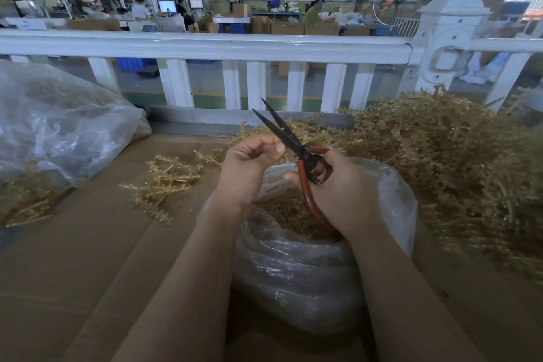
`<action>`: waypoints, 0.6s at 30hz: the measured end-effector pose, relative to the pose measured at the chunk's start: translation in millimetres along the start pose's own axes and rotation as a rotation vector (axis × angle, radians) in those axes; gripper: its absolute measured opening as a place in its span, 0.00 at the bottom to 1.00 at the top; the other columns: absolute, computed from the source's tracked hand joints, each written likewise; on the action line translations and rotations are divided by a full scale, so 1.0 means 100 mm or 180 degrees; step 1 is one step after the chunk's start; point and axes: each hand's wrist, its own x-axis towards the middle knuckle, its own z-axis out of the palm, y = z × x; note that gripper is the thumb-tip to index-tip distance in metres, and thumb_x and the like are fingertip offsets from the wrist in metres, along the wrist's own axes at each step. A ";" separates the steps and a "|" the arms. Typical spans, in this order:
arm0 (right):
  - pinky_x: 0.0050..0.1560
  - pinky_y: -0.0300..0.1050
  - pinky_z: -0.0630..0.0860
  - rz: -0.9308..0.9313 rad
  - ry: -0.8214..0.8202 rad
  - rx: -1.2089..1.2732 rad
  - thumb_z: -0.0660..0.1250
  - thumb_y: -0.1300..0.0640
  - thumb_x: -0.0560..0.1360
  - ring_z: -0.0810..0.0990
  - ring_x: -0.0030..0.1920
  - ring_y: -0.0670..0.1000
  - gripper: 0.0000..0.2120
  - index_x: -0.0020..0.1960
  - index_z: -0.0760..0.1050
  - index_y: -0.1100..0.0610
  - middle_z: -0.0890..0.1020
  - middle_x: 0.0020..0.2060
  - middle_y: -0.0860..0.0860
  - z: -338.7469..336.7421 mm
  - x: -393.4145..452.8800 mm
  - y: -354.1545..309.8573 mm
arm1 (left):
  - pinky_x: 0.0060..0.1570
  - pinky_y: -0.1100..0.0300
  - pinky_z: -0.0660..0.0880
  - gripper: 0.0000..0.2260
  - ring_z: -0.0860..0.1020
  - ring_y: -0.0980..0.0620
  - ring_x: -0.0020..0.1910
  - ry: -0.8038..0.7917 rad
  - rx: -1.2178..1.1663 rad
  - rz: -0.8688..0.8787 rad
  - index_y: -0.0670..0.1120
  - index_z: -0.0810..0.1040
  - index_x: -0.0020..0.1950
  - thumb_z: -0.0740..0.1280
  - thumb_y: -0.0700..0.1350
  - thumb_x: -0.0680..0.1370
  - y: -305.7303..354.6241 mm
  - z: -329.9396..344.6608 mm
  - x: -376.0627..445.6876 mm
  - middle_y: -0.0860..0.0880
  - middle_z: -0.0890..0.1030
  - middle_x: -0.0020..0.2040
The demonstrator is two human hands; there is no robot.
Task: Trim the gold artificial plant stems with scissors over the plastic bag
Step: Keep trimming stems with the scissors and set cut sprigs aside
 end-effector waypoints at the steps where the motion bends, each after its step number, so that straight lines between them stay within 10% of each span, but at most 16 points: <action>1: 0.38 0.42 0.76 0.0005 0.0002 0.0035 0.59 0.22 0.63 0.79 0.38 0.44 0.34 0.48 0.78 0.50 0.78 0.34 0.41 0.00 0.00 0.00 | 0.48 0.63 0.74 0.05 0.77 0.53 0.46 -0.0006 0.0006 0.0002 0.42 0.81 0.45 0.68 0.35 0.78 0.00 0.00 0.00 0.46 0.81 0.45; 18: 0.37 0.44 0.79 0.0277 -0.0034 0.0189 0.66 0.25 0.64 0.79 0.34 0.43 0.30 0.40 0.76 0.52 0.80 0.32 0.45 0.01 0.00 -0.02 | 0.45 0.65 0.75 0.04 0.79 0.53 0.44 0.0010 -0.0092 -0.0133 0.43 0.83 0.48 0.69 0.37 0.78 0.02 -0.01 -0.02 0.46 0.83 0.45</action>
